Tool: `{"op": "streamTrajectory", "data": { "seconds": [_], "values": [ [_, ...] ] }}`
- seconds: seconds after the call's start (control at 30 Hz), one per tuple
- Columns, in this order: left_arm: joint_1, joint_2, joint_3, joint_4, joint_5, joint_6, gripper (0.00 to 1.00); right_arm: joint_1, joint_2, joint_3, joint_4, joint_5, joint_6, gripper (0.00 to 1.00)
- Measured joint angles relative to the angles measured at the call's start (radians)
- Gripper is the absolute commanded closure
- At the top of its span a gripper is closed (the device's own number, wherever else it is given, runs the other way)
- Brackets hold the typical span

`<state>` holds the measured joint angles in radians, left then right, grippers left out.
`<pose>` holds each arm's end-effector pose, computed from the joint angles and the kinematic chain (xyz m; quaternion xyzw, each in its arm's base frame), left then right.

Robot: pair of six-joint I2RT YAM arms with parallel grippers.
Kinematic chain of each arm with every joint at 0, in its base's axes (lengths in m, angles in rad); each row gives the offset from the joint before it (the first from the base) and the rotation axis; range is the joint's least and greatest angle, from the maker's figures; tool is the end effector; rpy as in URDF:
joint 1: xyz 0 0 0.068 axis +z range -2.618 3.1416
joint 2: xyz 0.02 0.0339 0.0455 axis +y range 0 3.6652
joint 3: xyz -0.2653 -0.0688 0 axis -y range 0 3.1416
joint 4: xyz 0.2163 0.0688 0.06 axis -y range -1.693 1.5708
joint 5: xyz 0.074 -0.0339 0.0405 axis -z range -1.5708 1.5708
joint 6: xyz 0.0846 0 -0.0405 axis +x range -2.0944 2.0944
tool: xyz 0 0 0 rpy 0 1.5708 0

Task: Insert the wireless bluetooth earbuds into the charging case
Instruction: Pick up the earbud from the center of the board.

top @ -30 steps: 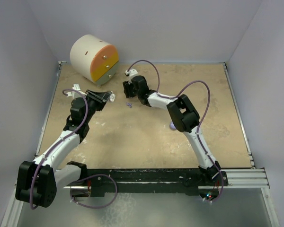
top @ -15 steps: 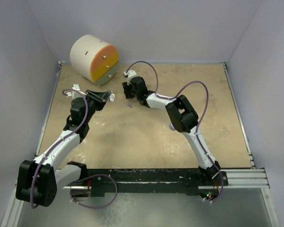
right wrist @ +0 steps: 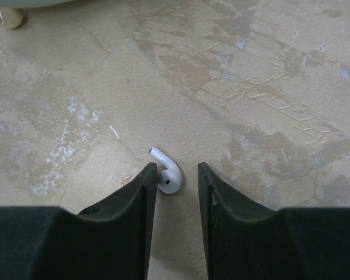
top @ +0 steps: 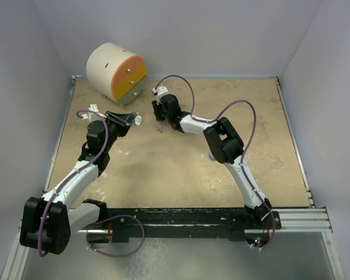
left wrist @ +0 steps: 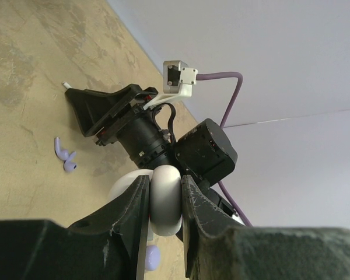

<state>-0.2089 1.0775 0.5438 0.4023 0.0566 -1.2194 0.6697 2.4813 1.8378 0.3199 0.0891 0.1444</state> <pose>0.2614 -0.0603 0.2680 -0.3475 0.6668 -0.4476 0.4840 0.4662 0.3595 0.1441 -0.1854 0.7899 0.1978 0.5500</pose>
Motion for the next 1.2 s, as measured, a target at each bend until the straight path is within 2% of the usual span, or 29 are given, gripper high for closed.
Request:
{"op": "streamTrajectory", "data": {
  "seconds": [0.2,0.3,0.37,0.5,0.67,0.97,1.2],
  "values": [
    [0.006,0.003,-0.002,0.000,0.005,0.000,1.00,0.000,0.001,0.000,0.000,0.006,-0.005,0.73],
    [0.007,0.005,-0.002,0.001,0.008,0.000,1.00,0.000,0.001,0.000,0.000,0.007,-0.006,0.81],
    [0.007,0.007,-0.002,0.001,0.010,0.000,1.00,0.000,0.001,0.000,0.000,0.008,-0.006,0.83],
    [0.010,0.011,-0.002,0.001,0.013,0.000,1.00,0.002,0.001,-0.001,0.003,0.018,-0.006,0.92],
    [0.011,0.018,-0.002,0.003,0.016,0.000,1.00,0.005,-0.007,-0.033,0.042,0.032,-0.008,0.98],
    [0.011,0.026,-0.002,0.014,0.018,-0.001,1.00,0.005,-0.117,-0.192,0.060,0.065,-0.045,1.00],
    [0.011,0.061,-0.002,0.031,0.023,-0.001,1.00,0.005,-0.274,-0.348,0.101,0.132,-0.095,1.00]
  ]
}}
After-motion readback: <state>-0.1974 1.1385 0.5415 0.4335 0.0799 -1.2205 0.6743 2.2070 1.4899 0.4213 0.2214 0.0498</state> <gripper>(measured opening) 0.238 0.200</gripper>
